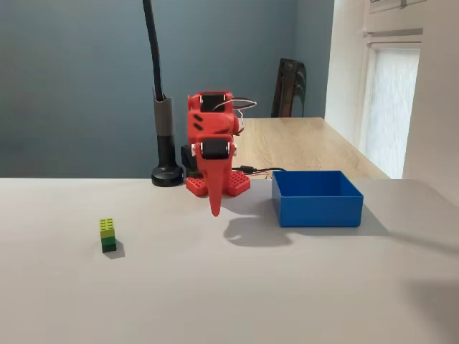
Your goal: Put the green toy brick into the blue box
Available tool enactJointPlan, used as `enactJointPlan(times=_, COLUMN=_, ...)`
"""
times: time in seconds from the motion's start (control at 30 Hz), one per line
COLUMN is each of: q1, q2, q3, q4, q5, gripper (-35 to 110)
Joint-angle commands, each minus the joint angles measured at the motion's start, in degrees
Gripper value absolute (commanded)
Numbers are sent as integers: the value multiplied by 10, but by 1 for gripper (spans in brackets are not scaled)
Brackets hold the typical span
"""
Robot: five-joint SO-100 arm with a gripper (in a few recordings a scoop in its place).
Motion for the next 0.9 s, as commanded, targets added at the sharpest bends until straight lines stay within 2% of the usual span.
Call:
enactJointPlan(times=0.0, q1=3, q2=-45, q3=-112, q4=14, q5=10, gripper=0)
enactJointPlan(times=0.27, q1=39, q2=-292, q3=-382, q4=195, q5=101, gripper=0)
enactJointPlan(times=0.47, q1=105, q2=-436, q3=-481, q4=200, q5=134, gripper=0)
enactJointPlan(times=0.5, q1=117, q2=-457, q3=-490, q4=200, q5=142, gripper=4)
enactJointPlan(times=0.57, q1=138, q2=-497, q3=-505, q4=200, q5=155, gripper=20)
enactJointPlan(times=0.63, q1=159, q2=-534, q3=-519, q4=199, q5=163, gripper=27)
enactJointPlan(times=0.87, q1=229, q2=-657, q3=-570, q4=179, q5=183, gripper=28)
